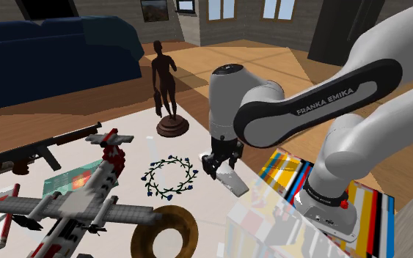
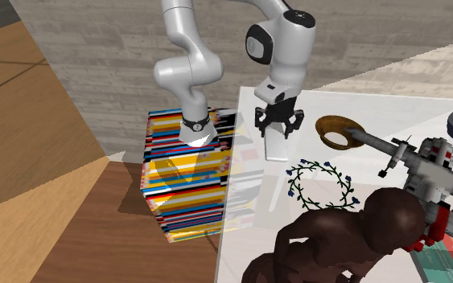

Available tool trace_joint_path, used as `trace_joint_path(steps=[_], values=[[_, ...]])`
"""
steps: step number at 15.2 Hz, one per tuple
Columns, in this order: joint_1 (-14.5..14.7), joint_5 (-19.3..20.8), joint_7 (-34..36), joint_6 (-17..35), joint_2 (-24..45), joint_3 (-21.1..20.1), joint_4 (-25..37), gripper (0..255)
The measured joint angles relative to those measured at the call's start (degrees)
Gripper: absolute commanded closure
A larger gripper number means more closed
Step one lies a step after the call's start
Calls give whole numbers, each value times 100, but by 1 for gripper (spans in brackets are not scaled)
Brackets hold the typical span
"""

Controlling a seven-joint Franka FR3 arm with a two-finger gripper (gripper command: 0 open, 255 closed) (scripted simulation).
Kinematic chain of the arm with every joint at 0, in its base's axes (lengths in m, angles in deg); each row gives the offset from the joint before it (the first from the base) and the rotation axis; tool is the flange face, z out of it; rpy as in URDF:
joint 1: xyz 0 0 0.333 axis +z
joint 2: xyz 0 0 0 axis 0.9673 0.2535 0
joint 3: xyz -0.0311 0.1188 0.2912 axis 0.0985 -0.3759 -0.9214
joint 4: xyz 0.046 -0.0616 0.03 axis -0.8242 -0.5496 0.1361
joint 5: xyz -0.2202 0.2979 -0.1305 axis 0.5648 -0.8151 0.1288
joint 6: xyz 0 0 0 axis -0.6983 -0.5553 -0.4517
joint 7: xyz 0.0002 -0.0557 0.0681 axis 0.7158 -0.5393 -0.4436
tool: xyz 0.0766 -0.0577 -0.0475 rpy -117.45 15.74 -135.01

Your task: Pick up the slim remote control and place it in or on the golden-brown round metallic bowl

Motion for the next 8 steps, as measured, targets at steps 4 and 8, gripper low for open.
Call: trace_joint_path(steps=[4,8], values=[[24,52,-2,-384,-209,135,174,255],[29,116,6,-746,-362,259,380,255]])
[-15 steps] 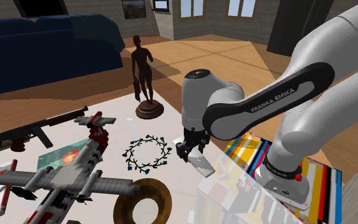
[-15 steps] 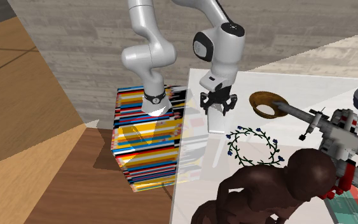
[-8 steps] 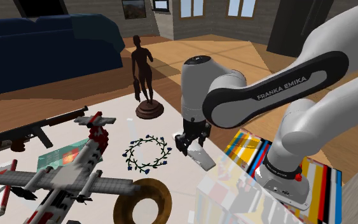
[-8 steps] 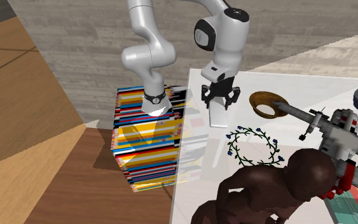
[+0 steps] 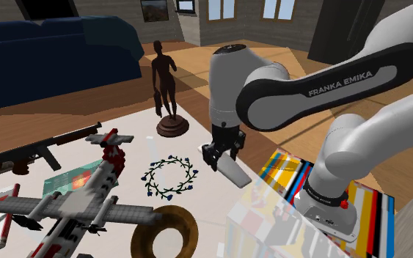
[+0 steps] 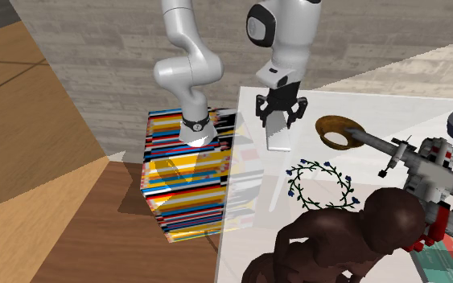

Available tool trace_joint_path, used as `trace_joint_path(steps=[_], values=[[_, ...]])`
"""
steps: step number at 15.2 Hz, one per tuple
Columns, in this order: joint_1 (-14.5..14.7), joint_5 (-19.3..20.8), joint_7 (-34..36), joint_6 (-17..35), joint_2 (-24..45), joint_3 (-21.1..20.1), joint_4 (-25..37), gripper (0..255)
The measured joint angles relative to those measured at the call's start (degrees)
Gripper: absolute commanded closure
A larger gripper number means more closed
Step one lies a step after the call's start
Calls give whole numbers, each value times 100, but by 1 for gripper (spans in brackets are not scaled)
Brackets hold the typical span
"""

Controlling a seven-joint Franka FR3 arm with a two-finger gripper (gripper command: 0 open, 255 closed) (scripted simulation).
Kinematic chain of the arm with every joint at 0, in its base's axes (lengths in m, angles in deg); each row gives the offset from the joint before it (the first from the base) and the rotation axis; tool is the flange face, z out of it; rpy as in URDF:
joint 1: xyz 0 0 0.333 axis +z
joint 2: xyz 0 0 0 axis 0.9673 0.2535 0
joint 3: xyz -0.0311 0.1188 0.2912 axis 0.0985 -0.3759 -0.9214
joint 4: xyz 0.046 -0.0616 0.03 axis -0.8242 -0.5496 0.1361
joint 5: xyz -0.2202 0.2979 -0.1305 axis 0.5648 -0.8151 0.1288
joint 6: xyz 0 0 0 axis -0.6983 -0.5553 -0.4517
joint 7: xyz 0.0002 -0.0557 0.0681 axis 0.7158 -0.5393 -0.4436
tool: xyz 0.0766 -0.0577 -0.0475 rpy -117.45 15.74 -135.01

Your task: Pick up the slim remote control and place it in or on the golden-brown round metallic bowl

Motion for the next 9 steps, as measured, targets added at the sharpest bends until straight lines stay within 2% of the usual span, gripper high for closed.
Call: trace_joint_path(steps=[4,5,9], values=[[-67,37,49,-271,-293,-45,287,255],[-13,-4,146,-287,117,-125,378,255],[-135,42,729,-135,652,-669,939,255]])
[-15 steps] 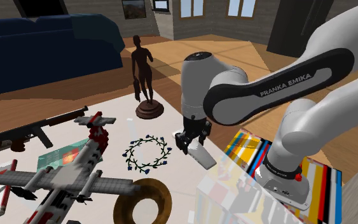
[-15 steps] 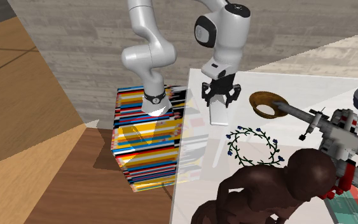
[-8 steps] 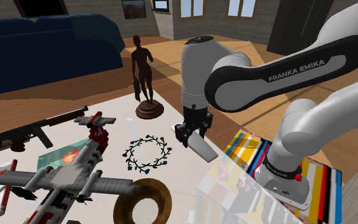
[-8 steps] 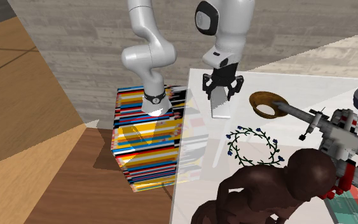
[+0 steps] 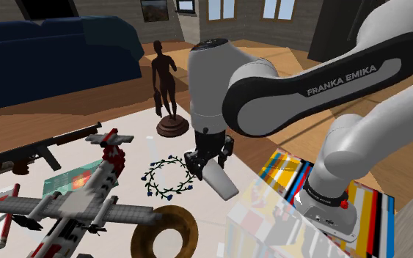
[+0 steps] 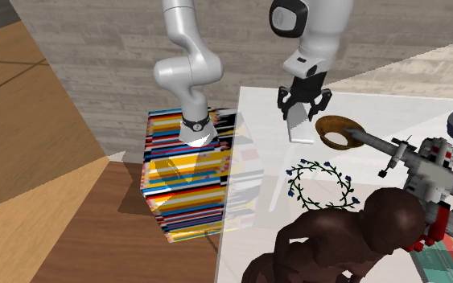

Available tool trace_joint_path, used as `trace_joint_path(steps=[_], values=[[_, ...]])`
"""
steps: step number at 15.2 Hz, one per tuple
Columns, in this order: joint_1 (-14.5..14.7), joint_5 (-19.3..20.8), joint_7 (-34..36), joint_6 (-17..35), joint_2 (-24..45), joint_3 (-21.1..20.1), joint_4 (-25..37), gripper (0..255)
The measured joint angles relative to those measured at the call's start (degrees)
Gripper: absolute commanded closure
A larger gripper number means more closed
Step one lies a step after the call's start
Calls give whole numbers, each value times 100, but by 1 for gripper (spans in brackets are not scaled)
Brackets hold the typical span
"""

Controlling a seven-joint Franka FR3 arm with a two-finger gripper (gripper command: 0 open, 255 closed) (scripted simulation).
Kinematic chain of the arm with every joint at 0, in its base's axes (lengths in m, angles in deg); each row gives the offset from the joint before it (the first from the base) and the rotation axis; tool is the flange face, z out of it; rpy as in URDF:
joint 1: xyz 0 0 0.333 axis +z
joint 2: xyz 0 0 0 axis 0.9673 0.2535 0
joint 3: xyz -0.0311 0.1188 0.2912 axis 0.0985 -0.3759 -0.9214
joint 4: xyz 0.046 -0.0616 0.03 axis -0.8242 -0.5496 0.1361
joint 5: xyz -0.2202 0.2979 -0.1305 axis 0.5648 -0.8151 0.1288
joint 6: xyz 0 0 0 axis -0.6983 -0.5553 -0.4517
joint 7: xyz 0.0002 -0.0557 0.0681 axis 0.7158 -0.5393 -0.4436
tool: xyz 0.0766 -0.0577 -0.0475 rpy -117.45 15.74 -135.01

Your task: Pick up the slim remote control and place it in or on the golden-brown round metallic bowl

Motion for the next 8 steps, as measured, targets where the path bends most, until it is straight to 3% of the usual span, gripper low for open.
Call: trace_joint_path(steps=[5,8], values=[[-252,275,868,173,870,-844,819,255],[-482,648,1459,211,1479,-1396,1381,255]])
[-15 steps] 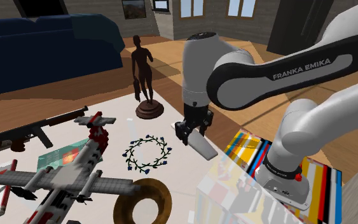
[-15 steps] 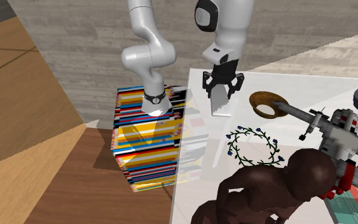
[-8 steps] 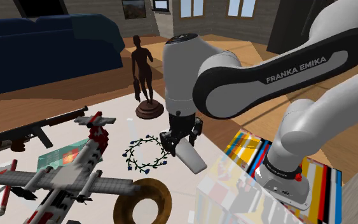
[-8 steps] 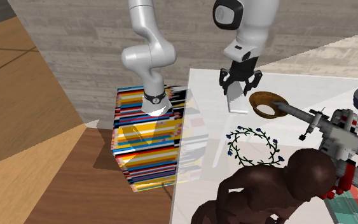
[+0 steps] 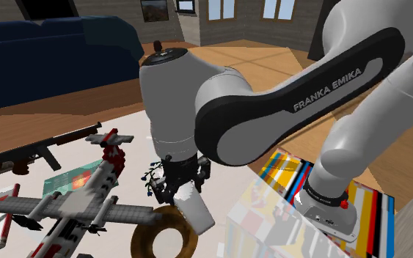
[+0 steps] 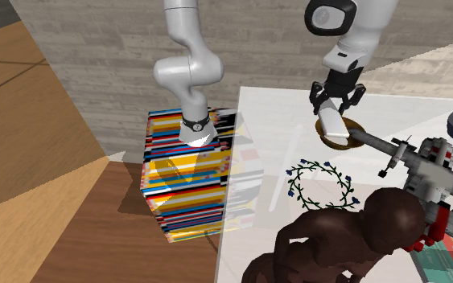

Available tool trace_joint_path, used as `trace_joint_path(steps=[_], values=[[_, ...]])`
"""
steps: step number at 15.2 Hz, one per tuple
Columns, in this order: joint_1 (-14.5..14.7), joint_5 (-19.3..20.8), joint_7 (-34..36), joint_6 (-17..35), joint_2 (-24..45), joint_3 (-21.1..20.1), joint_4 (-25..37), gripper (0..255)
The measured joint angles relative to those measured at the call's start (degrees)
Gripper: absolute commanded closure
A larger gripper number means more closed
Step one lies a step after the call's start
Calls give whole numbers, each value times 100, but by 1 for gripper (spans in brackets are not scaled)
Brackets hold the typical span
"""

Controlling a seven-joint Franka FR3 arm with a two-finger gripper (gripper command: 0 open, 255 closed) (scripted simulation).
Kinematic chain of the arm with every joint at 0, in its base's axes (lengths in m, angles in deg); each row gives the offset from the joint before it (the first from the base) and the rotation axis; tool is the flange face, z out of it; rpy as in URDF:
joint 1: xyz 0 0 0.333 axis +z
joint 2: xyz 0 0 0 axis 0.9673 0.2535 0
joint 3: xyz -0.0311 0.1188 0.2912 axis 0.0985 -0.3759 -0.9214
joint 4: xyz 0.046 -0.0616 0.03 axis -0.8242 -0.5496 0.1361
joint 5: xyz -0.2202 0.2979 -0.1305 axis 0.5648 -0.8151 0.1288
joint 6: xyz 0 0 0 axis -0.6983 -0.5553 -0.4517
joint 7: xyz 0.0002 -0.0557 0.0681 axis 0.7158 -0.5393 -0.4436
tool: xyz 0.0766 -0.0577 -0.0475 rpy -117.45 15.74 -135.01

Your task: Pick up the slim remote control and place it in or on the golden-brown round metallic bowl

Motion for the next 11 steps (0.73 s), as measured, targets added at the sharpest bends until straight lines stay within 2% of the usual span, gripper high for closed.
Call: trace_joint_path(steps=[3,5,6,11], values=[[-297,743,782,53,917,-660,633,255],[-315,1465,1467,-30,1687,-1036,1118,255],[-261,1722,1701,4,1931,-1088,1197,255],[-92,2173,2085,303,2351,-1070,1085,255]])
